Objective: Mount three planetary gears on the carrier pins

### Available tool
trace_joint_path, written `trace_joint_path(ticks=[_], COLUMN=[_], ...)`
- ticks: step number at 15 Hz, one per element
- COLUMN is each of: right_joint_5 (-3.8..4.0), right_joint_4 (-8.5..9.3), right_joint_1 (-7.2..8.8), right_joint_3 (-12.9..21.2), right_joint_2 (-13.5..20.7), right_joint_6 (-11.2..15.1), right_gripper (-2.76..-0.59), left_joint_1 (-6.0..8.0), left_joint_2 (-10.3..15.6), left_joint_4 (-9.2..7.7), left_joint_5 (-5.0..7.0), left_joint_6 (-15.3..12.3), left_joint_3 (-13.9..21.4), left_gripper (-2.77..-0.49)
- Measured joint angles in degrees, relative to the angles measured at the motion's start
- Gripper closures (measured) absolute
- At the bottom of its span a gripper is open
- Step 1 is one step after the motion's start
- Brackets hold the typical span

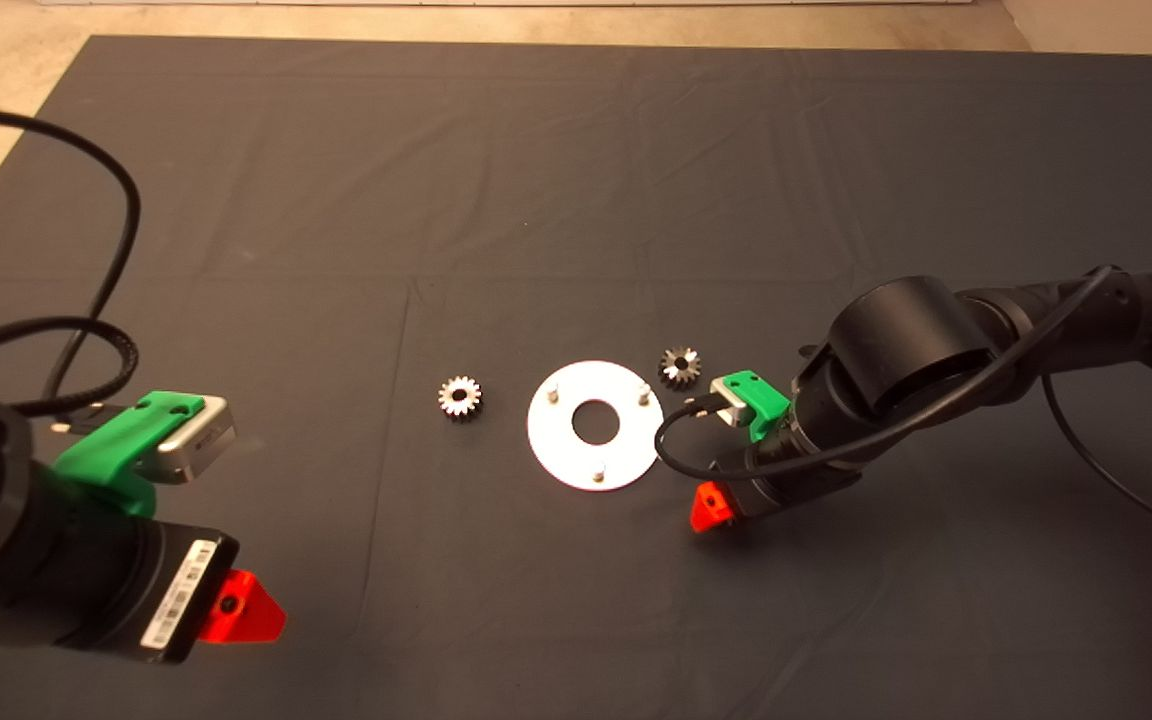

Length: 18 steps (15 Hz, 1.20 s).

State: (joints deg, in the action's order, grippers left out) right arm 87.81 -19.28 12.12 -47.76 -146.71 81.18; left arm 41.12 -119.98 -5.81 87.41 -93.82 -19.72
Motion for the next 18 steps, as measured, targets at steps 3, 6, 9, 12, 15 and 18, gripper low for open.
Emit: trace_joint_path(ticks=[3,6,9,12,15,18], right_joint_5=[0.00,0.01,-0.07,-0.06,-0.08,-0.05], right_joint_4=[-0.29,-0.83,-1.41,-1.80,-1.93,-1.97], right_joint_1=[-0.22,-0.47,-0.86,-0.86,-0.86,-0.86], right_joint_3=[-0.24,-0.88,-1.18,-1.55,-2.04,-2.34], right_joint_2=[-0.17,-0.63,-0.87,-1.34,-2.05,-2.54], right_joint_6=[-0.59,-0.98,-1.27,-1.44,-1.47,-1.47], right_gripper=[-2.75,-2.74,-2.67,-2.53,-2.43,-2.38], left_joint_1=[0.00,0.00,0.00,0.01,0.02,0.00], left_joint_2=[0.00,0.02,0.18,0.35,0.46,0.46], left_joint_4=[0.00,0.00,0.00,0.00,0.00,0.00], left_joint_5=[0.00,0.00,0.00,0.02,0.02,0.00], left_joint_6=[0.00,0.00,0.00,0.00,0.00,0.02], left_joint_3=[0.00,0.00,0.02,0.10,0.10,0.10], left_gripper=[-2.48,-2.48,-2.49,-2.49,-2.48,-2.49])
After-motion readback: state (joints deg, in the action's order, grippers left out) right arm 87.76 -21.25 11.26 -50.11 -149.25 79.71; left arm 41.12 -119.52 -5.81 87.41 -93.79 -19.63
